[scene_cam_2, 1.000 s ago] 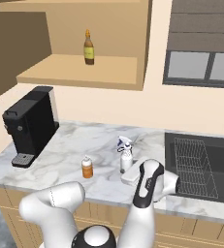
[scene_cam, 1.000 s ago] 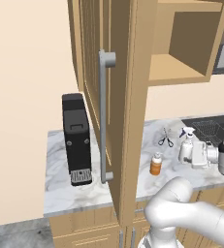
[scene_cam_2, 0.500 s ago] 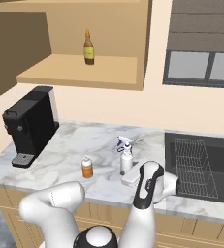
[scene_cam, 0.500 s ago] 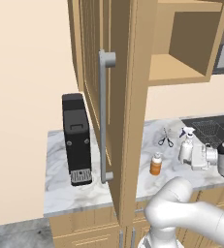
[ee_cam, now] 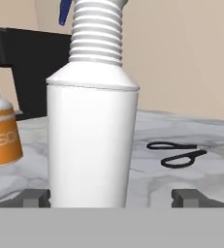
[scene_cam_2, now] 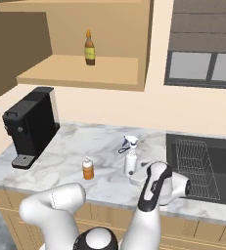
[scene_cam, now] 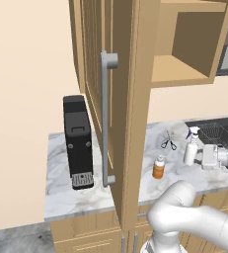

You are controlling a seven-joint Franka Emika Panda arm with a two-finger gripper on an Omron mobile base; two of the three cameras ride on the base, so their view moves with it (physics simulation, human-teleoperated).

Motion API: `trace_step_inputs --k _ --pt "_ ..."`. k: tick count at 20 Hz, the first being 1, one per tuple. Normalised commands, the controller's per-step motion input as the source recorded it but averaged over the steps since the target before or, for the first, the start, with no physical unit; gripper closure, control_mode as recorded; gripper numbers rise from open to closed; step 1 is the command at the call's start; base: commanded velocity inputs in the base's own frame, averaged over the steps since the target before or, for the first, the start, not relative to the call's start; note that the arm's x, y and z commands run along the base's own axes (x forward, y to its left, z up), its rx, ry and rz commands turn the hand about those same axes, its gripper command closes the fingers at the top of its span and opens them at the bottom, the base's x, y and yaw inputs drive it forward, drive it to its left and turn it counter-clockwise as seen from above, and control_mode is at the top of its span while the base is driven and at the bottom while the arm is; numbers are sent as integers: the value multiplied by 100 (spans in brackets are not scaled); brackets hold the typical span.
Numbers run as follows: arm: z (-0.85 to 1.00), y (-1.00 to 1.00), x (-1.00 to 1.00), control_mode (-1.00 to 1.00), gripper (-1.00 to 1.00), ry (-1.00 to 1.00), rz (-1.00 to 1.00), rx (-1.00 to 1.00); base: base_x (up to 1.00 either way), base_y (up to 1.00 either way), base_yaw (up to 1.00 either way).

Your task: Pick the spray and soap dispenser from the cabinet and place them on the counter.

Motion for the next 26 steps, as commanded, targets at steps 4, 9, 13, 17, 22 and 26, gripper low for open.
trace_step_inputs --k 4,9,13,17,22,26 --pt "1 -12 -8 -100 -100 3 -4 -2 0 0 0" --pt "0 -2 -25 -100 -100 0 0 -2 0 0 0" --pt "0 0 -32 -100 -100 0 -1 -3 0 0 0" --pt "0 -3 -24 -100 -100 4 -2 -2 0 0 0" --pt "7 0 -9 -100 -100 18 -9 -10 0 0 0" --pt "22 0 0 -100 -100 23 -17 -11 0 0 0"
